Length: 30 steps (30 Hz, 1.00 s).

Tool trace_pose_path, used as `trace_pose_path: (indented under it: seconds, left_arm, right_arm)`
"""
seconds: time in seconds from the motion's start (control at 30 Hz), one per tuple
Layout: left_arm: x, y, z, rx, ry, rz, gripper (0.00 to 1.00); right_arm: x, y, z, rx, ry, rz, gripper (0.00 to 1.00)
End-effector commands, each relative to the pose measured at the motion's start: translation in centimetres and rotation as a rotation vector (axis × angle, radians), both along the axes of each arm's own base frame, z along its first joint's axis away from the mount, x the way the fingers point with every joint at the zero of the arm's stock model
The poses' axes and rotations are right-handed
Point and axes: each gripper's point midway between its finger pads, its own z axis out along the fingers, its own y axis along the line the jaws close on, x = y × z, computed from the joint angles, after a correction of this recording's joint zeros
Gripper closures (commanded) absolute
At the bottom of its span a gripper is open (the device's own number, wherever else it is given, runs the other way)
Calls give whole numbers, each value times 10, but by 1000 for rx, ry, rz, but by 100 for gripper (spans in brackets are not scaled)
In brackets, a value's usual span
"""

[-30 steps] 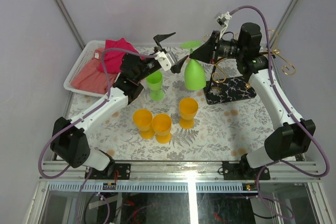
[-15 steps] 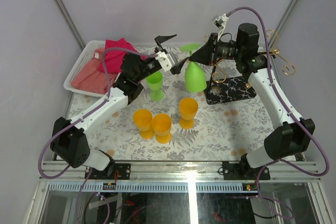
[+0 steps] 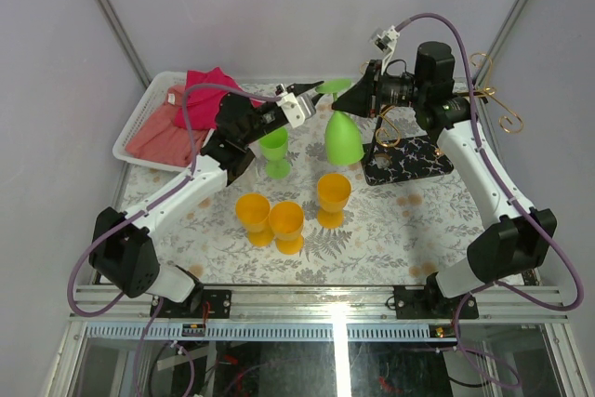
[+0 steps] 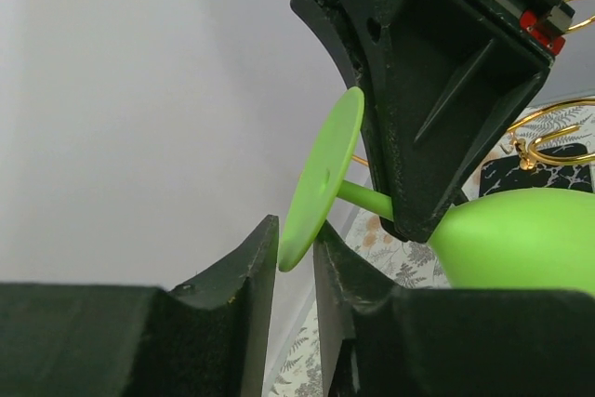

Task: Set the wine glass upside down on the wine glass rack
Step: Place the wine glass at the center of the board.

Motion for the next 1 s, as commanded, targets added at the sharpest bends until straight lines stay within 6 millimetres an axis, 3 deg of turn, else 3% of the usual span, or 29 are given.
trace_pose_path:
  seconds: [0.0,0.1,0.13,0.37,0.43,0.5,0.6,0.97]
  left_arm:
    - [-1,-2,12,-20,-25,-4,83]
    - [0,-2,12,-20,-24,-2,99]
    - [0,-2,12,-20,-21,-1,100]
    - [2,-2,9,-22,-11,6,100]
    - [4,-1,8,-18,-11,17,100]
    - [7,-1,5,-9,-6,29,100]
    - [10,1,0,8,3,47,100]
    - [31,14,-15,21,99,116,100]
  right_arm:
    - [0,3,16,-3,-61,2,100]
    - [1,2,15,-5,-63,-4,100]
    - [2,2,16,-6,-65,-8,100]
    - [7,-2,20,-20,-110,-58,86]
    - [8,-6,22,-27,-137,-88,78]
    - [9,-9,24,-33,-169,-117,63]
    - [8,-13,30,-29,-212,-150,52]
    - [18,-29,49,-34,-302,-294,39]
